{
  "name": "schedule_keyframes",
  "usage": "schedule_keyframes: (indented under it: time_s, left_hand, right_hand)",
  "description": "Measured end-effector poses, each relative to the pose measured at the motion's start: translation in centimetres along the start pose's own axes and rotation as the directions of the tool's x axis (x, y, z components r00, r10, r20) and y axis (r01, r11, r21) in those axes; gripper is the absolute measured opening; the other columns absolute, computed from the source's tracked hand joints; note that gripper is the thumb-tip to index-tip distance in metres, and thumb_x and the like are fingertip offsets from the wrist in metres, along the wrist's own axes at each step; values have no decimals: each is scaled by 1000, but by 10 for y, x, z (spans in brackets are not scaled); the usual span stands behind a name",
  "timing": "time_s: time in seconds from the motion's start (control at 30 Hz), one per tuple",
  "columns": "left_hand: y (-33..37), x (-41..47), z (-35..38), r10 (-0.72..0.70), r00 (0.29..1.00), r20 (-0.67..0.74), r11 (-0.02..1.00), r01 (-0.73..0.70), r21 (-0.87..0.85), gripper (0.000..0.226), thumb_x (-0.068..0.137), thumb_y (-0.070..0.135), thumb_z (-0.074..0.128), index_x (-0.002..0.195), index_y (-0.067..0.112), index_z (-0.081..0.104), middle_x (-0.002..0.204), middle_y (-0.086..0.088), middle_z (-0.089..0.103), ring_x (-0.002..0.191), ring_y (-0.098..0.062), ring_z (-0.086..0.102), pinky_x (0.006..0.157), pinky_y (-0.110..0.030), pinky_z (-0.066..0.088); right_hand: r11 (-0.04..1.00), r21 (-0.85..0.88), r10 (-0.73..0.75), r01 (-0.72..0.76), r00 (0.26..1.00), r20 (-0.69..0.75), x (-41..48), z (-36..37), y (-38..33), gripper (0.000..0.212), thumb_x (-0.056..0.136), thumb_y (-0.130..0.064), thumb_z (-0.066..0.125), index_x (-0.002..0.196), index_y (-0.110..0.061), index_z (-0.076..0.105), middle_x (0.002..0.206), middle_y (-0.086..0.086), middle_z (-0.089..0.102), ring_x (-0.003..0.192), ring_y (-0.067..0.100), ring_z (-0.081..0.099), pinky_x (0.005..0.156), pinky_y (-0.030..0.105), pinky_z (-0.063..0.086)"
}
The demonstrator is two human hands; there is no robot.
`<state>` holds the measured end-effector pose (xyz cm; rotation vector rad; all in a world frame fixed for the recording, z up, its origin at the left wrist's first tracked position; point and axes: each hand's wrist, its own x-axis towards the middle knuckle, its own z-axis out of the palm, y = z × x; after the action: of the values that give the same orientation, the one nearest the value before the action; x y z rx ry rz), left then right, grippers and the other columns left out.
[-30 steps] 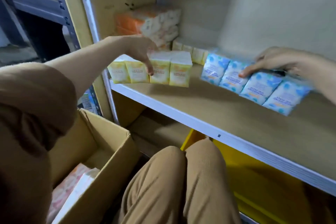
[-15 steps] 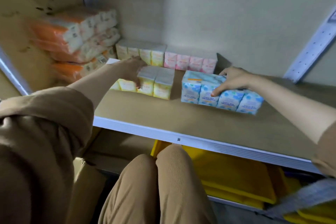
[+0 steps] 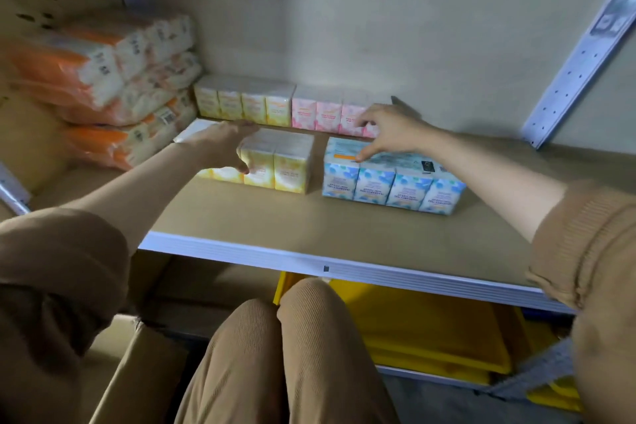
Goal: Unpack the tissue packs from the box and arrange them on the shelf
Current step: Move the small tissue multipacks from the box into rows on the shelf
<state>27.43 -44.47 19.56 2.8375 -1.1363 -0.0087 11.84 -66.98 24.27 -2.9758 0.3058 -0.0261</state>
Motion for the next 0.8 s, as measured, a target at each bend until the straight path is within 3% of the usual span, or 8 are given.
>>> schedule_keyframes:
  time_s: [0.2, 0.27, 0.4, 0.5, 0.6, 0.67, 0.73, 0.8]
  left_hand:
    - [2, -11, 0, -60, 998, -11, 996, 59, -63, 58, 82, 22, 69, 135, 13, 48, 135, -12, 55, 123, -32, 51, 103, -39, 42]
    - [4, -12, 3, -71, 997, -22, 992, 68, -103, 57, 82, 19, 69, 135, 11, 49, 129, -19, 59, 120, -34, 52, 103, -41, 42]
    - [2, -13, 4, -99, 995, -17, 983, 95, -156, 61, 81, 19, 70, 138, 14, 46, 134, -19, 55, 125, -35, 48, 106, -43, 39]
    - [2, -14, 4, -105, 994, -12, 981, 101, -168, 60, 81, 19, 69, 137, 15, 47, 135, -20, 54, 126, -34, 48, 105, -43, 41]
    - [5, -16, 5, -109, 994, -7, 980, 107, -169, 59, 84, 18, 67, 138, 16, 44, 133, -21, 54, 124, -35, 48, 102, -42, 43]
    - [6, -16, 4, -111, 994, -5, 982, 109, -156, 59, 85, 19, 65, 140, 18, 42, 132, -21, 52, 124, -36, 46, 101, -40, 41]
    - [8, -16, 3, -115, 993, 1, 983, 114, -145, 59, 87, 19, 63, 141, 18, 40, 133, -20, 50, 125, -35, 44, 100, -40, 40]
    - [10, -17, 3, -115, 993, 5, 984, 115, -136, 58, 88, 19, 62, 141, 18, 40, 132, -20, 50, 125, -35, 45, 99, -41, 41]
  right_hand:
    - [918, -253, -271, 304, 950, 156, 11, 19, -56, 39, 79, -13, 63, 117, -7, 62, 119, 13, 62, 114, 30, 54, 94, 39, 47]
    - [867, -367, -262, 337, 935, 240, 16, 29, -65, 34, 78, -9, 61, 111, -1, 63, 110, 18, 64, 100, 33, 60, 78, 41, 52]
    - [768, -538, -167, 347, 920, 355, 14, 33, -72, 6, 77, 1, 61, 75, 4, 57, 73, 11, 50, 61, 23, 45, 47, 26, 33]
    - [681, -623, -164, 385, 909, 382, 12, 41, -71, 38, 78, 7, 57, 52, -8, 34, 59, 4, 34, 50, 15, 32, 43, 26, 28]
    - [677, -642, -155, 359, 923, 352, 15, 45, -68, 39, 79, 12, 52, 52, -8, 32, 60, 4, 34, 52, 17, 35, 43, 26, 29]
    - [701, -642, -140, 311, 942, 304, 17, 42, -68, 25, 79, 15, 50, 61, -2, 44, 72, 8, 50, 67, 24, 49, 50, 30, 37]
    - [756, -602, -131, 258, 960, 247, 17, 29, -67, 21, 83, 14, 46, 93, 2, 61, 103, 18, 62, 94, 32, 59, 70, 34, 47]
    - [860, -491, -88, 140, 988, 127, 18, 7, -59, 32, 86, 8, 45, 115, 3, 58, 121, 22, 59, 112, 35, 57, 88, 36, 46]
